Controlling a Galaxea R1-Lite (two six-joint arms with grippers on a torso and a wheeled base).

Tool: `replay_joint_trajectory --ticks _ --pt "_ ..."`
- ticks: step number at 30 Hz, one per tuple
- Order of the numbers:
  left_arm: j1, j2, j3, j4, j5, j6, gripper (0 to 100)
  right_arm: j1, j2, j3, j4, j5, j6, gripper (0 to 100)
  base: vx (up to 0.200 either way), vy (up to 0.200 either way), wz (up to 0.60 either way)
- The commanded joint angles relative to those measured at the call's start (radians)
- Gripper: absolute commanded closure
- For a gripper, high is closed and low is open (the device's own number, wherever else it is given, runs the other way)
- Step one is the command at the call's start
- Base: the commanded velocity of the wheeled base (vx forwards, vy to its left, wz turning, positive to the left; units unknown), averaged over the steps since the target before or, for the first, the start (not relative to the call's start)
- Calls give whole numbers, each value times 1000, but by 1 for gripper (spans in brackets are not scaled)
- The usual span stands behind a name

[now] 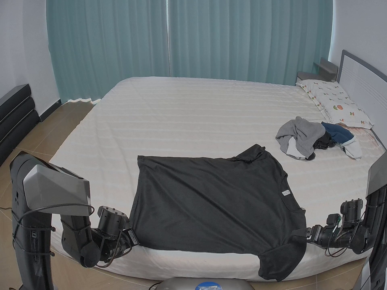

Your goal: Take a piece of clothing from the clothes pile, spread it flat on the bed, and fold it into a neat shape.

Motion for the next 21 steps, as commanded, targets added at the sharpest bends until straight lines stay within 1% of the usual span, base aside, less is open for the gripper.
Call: replay_joint_trajectory --ticks 1,2,3,5,10,21 --pt "1 5 25 1 22 22 100 -8 4 18 3 0 0 0 0 0 0" --pt "1 5 25 1 22 22 100 -8 4 18 3 0 0 0 0 0 0" --pt "1 0 48 -1 39 50 100 -9 4 18 5 0 0 0 0 0 0" --pt "1 -1 63 -1 54 70 100 -9 2 18 5 0 0 0 0 0 0" --pt "1 -3 79 2 100 97 100 -9 -7 18 8 0 2 0 0 0 0" --pt "1 -9 128 7 120 148 100 -8 -13 18 8 -4 3 0 0 0 0"
